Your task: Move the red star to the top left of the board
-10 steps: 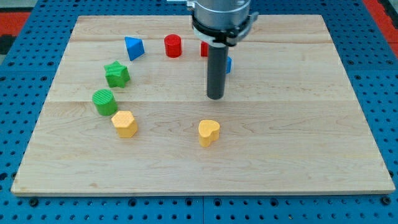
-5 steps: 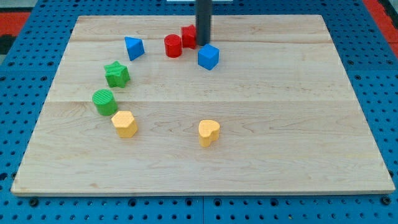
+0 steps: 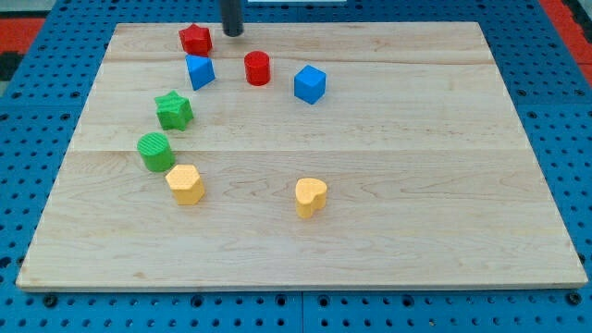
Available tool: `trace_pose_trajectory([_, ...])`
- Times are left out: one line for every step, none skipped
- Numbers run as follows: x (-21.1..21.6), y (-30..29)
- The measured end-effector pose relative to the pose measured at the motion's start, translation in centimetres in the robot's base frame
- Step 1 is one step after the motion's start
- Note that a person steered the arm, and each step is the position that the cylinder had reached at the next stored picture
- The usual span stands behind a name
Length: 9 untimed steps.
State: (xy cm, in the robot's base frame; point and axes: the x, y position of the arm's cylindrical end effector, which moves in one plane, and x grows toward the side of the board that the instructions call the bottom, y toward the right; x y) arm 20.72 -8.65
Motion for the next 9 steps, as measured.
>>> trace_pose_trajectory([1.4,-5.8])
trace_pose_trajectory([2.0,-6.4])
trace_pose_trajectory([2.3,-4.9])
trace_pose_trajectory([2.3,-9.0])
trace_pose_trajectory([2.3,-12.0])
trace_pose_trajectory([2.3,-11.0])
trace_pose_trajectory([2.2,-11.0])
trace_pose_trajectory([2.0,-11.1])
trace_pose_trajectory([2.4,-10.7])
